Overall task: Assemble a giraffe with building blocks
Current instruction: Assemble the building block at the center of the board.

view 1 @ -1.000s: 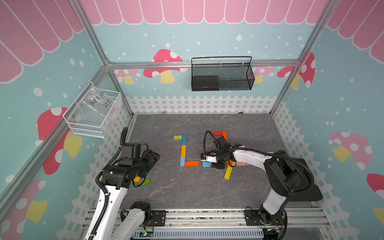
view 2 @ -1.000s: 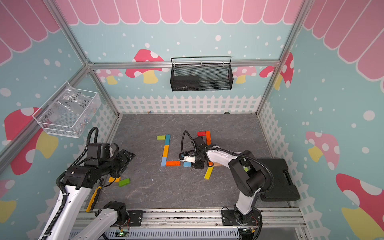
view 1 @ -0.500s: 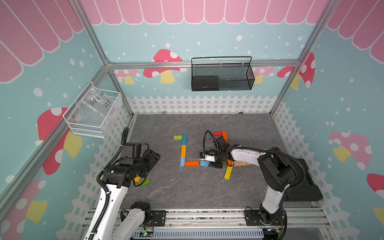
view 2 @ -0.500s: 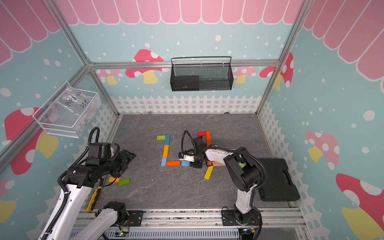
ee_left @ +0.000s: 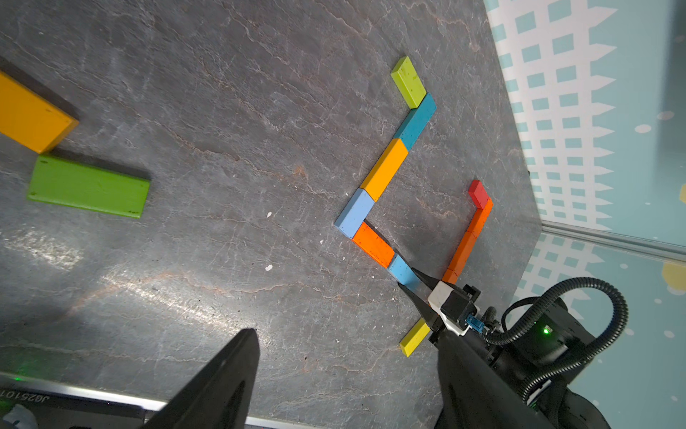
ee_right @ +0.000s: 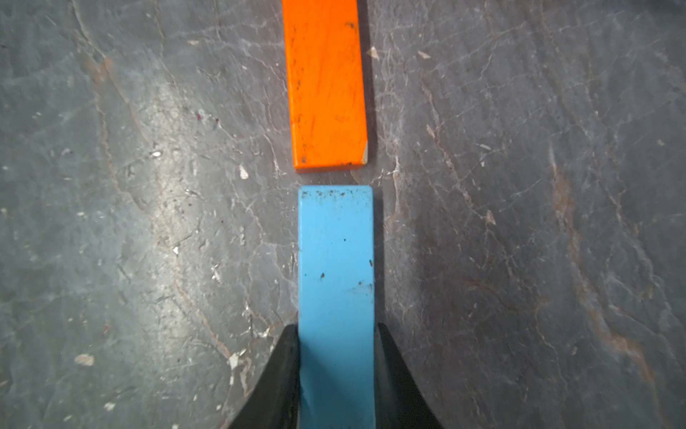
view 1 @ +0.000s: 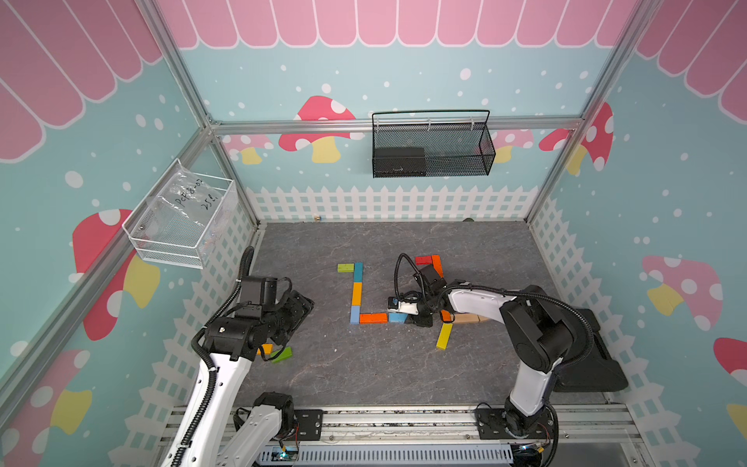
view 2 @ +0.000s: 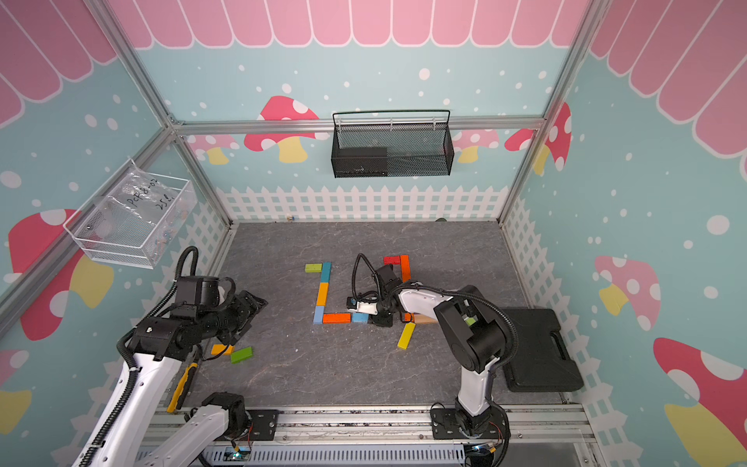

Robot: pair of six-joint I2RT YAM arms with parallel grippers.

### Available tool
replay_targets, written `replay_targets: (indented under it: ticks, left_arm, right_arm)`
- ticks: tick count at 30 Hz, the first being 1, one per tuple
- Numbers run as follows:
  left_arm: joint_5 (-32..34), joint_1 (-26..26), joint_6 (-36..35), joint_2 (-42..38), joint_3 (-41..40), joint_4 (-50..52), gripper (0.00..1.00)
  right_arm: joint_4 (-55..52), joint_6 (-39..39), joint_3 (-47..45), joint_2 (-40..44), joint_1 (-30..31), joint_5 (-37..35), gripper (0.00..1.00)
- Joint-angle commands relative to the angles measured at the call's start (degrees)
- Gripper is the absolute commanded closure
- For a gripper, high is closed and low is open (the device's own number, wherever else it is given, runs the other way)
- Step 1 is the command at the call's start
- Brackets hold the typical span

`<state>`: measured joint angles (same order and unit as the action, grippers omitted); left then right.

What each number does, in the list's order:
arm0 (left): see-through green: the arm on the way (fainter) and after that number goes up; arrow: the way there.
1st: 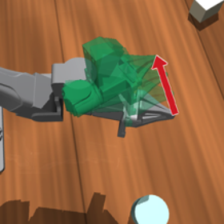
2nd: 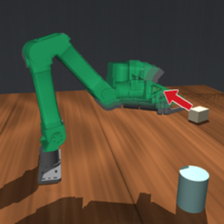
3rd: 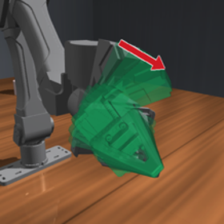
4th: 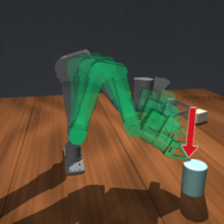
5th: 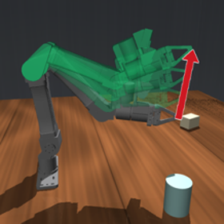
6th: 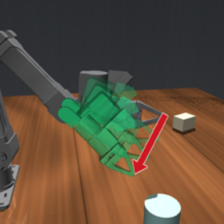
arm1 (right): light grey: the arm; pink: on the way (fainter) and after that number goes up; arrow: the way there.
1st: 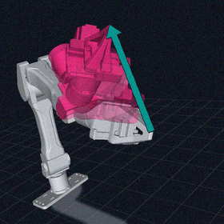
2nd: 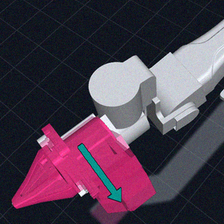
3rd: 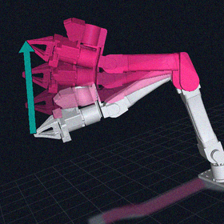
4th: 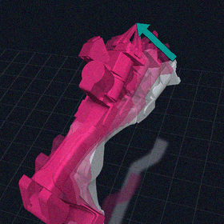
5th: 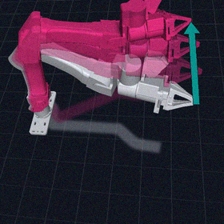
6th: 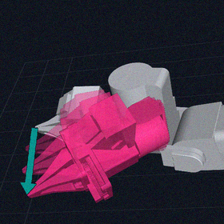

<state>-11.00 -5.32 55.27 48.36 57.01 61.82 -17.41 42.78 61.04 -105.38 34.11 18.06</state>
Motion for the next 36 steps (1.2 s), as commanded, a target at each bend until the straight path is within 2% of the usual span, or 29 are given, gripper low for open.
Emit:
replay_targets:
  ticks: [1, 13, 36]
  left_arm:
    - [-0.2, 0.1, -0.5, 0.1, 0.4, -0.6, 0.21]
    - [-0.2, 0.2, -0.4, -0.1, 0.4, -0.6, 0.21]
    - [0.0, 0.2, -0.5, -0.6, 0.4, -0.3, 0.21]
  right_arm:
    - [-3.3, 1.9, -0.3, -3.0, -0.2, -1.5, 0.72]
    - [-3.5, 1.6, 0.7, -5.3, 0.6, -1.3, 0.70]
    - [-4.7, 2.9, 1.4, -4.4, 1.2, -1.4, 0.67]
